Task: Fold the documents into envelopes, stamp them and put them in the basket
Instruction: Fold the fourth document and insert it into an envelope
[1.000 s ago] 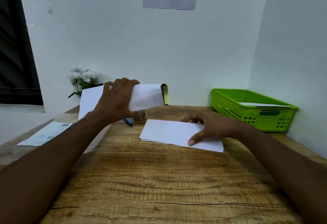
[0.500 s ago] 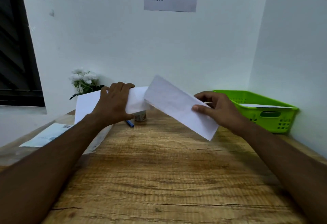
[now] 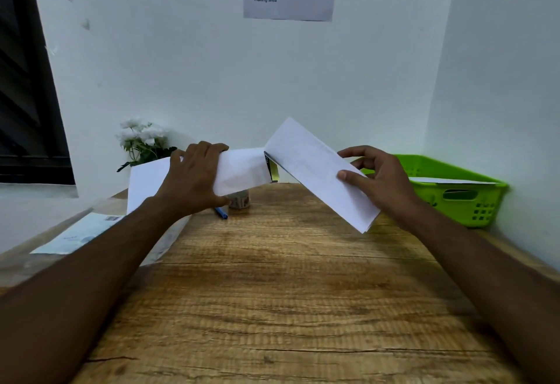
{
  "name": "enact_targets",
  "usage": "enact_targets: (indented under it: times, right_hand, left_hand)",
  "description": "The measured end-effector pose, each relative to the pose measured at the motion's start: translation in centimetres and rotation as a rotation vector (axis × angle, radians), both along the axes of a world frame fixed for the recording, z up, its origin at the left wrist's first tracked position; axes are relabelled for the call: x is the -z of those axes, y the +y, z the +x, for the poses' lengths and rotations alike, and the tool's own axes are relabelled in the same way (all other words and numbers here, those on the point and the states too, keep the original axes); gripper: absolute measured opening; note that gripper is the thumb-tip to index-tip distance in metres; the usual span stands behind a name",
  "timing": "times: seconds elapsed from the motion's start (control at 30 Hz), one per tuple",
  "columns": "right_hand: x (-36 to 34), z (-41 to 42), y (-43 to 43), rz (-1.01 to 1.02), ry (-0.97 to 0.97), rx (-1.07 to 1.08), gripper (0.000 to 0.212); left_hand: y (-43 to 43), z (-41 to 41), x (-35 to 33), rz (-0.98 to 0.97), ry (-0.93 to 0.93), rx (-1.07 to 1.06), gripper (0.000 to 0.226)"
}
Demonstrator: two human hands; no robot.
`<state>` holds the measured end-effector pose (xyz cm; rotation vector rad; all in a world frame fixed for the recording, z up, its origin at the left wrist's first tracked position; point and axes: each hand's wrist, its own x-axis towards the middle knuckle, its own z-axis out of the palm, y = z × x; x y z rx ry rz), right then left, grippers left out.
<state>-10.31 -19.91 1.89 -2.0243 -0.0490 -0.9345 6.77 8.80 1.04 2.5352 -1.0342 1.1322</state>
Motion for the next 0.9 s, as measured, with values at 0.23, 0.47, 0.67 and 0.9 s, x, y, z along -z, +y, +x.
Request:
enact_targets:
  times: [0.23, 0.47, 0.67, 0.9]
  right_hand:
    - [-0.2, -0.2, -0.4, -0.063, -0.014, 0.023, 0.027]
    - [-0.4, -0.3, -0.7, -0.099, 0.044, -0.004, 0.025]
    - [-0.5, -0.4, -2.0, -0.163, 0.144, -0.007, 0.020]
    - [-0.6, -1.1, -2.4, -0.202, 0.219, -0.060, 0.022]
  left_hand:
    - [0.2, 0.4, 0.0, -0.046, 0.002, -0.015, 0.099]
    - [0.0, 0.4, 0.0, -0.020, -0.022, 0.005, 0.101]
    - [-0.2, 0.1, 0.0, 0.062, -0.093, 0.046, 0.101]
    - [-1.3, -0.7, 0.3, 0.178, -0.150, 0.160, 0.103]
